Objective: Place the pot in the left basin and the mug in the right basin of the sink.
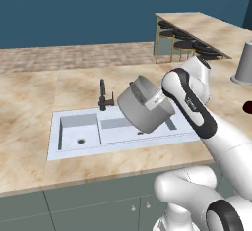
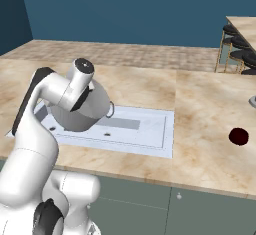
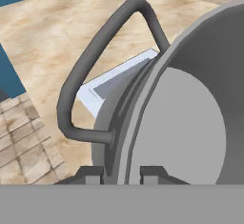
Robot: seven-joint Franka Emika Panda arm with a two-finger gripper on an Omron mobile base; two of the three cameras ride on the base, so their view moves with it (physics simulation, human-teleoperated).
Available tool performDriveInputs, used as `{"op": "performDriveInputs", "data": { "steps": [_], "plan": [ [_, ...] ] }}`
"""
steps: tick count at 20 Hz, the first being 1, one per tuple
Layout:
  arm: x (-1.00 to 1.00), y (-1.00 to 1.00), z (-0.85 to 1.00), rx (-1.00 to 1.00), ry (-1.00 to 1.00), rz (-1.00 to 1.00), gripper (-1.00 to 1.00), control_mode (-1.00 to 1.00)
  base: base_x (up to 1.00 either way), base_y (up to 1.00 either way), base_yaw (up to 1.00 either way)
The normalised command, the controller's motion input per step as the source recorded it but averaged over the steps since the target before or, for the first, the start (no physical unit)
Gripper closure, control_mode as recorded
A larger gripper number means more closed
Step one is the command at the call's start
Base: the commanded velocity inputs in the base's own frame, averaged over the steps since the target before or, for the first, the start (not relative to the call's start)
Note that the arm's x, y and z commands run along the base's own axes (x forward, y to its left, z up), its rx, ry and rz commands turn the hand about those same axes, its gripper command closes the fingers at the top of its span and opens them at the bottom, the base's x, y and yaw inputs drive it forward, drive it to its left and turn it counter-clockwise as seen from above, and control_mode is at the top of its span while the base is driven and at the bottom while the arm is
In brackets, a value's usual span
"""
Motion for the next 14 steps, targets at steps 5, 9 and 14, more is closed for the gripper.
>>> {"op": "performDriveInputs", "data": {
  "steps": [5, 9, 14],
  "plan": [
    [0.02, 0.93, -0.24, 0.06, 0.08, 0.0, 1.0, -1.0, 0.0, 0.0, 0.0],
    [0.1, 0.87, -0.23, 0.02, 0.08, 0.0, 1.0, -1.0, 0.0, 0.0, 0.0],
    [0.22, 0.78, -0.35, 0.03, 0.12, 0.0, 1.0, -1.0, 0.0, 0.0, 0.0]
  ]
}}
